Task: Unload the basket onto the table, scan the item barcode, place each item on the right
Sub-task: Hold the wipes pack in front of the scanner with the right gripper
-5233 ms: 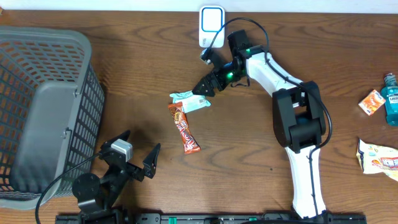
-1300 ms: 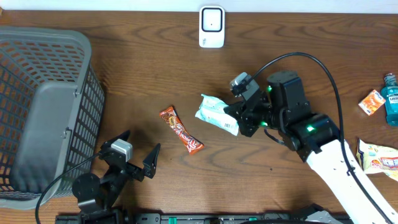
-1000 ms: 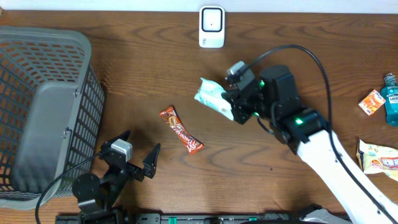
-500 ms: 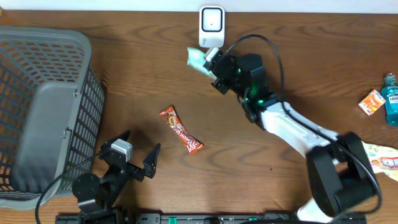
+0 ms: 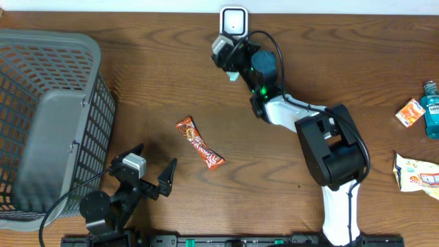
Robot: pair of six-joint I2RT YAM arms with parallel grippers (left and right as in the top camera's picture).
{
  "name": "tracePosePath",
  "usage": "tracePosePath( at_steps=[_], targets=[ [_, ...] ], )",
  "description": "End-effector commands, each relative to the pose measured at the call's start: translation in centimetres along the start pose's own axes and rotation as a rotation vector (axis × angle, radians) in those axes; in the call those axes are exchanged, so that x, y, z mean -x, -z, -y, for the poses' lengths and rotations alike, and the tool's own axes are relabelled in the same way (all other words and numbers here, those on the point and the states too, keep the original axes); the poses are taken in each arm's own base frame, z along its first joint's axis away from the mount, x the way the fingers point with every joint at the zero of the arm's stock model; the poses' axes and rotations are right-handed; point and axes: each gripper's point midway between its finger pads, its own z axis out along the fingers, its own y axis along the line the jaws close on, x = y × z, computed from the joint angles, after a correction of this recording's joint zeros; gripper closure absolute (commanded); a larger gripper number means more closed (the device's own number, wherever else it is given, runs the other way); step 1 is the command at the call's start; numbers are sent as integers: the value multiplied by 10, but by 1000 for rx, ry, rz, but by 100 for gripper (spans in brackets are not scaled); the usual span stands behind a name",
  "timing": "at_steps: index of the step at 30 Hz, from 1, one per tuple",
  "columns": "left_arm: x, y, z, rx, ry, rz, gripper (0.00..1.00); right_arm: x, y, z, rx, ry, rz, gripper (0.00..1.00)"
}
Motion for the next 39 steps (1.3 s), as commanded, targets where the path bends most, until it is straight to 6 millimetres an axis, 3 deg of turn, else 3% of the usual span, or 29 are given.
tracePosePath(
  at_steps=[1,4,10,15,17,18,21,25,26,28,30,35,39],
  targets=[
    [-11,-1,1,-11,28,-26,2,-3,-11,20,-57,21,-47,99],
    [-11,-1,1,-11,28,-26,2,-13,-11,3,-16,-54,-116,99],
    [-11,-1,1,-11,28,-26,2,-52,4,-54,114,-101,-370,99],
    [-11,-1,1,-11,28,-26,2,-60,17,-81,142,-56,-492,98],
    [-11,-1,1,-11,28,-26,2,-57,19,-90,154,-49,-505,72],
    [-11,-1,1,-11,28,-26,2,-56,20,-93,160,-44,-509,52],
    [-11,-1,1,-11,28,-26,2,-57,21,-93,151,-39,-519,41],
    [-11,-1,1,-11,28,-26,2,-68,23,-78,77,-87,-563,42],
    [-11,-1,1,-11,28,-26,2,-73,24,-72,46,-131,-576,39],
    [-11,-1,1,-11,28,-26,2,-79,24,-64,9,-207,-587,23],
    [-11,-1,1,-11,28,-26,2,-87,25,-55,-40,-316,-595,19],
    [-11,-1,1,-11,28,-26,2,-92,25,-57,-68,-411,-604,9],
    [-11,-1,1,-11,28,-26,2,-98,27,-63,-72,-446,-618,8]
  ],
)
